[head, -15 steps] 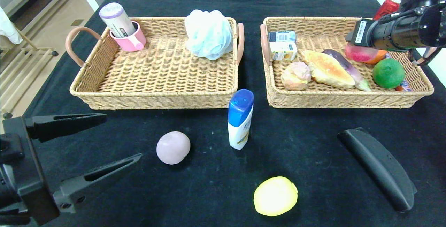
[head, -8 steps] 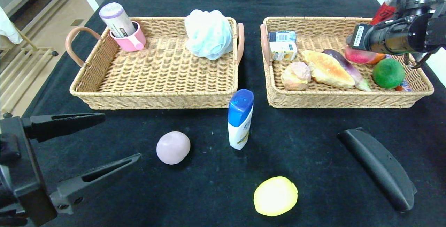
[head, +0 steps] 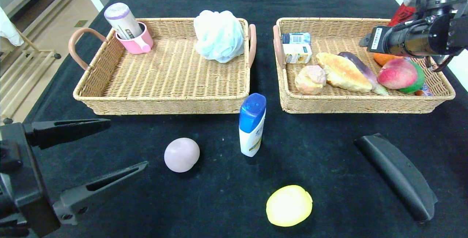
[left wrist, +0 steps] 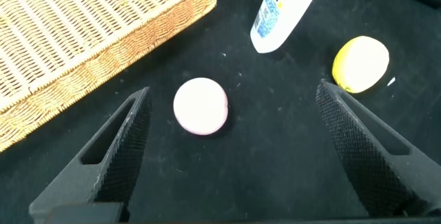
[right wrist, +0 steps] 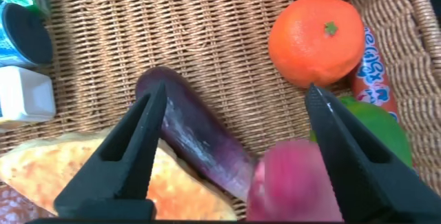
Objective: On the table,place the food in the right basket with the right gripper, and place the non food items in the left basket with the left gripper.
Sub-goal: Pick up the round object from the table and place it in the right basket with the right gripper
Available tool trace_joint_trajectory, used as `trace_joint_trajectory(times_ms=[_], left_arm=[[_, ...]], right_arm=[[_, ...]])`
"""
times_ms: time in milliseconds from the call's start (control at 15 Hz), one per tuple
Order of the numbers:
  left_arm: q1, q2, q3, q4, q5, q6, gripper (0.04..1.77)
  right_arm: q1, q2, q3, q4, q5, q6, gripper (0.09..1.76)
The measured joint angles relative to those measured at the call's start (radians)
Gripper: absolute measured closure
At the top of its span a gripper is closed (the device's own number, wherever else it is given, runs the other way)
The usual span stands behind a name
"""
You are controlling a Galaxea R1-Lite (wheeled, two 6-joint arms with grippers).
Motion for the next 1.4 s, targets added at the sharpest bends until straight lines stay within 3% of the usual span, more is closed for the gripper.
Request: trace_joint_trajectory(times_ms=[267, 533, 1000, 1400], left_arm=[[0.000, 0.000, 0.001, 0.001, 0.000, 0.000, 0.09], [0.000, 0.003, 0.003, 0.001, -0.001, 0.000, 0.09], [0.000, 0.003, 0.004, 0.001, -0.002, 0.000, 0.09], [-0.002, 0.007, 0.008, 0.004, -0.001, 0.007, 0.09]], right_arm=[[0.025, -0.036, 0.003, 0.051, -0.016, -0.003, 0.28], [0.117, -0.114, 0.009, 0.279, -0.016, 0.041, 0.22], [0.341, -0.217, 0.028, 0.636, -0.008, 0.401, 0.17], [0.561, -0.253, 0.256, 0.666, 0.014, 0.617, 0.15]])
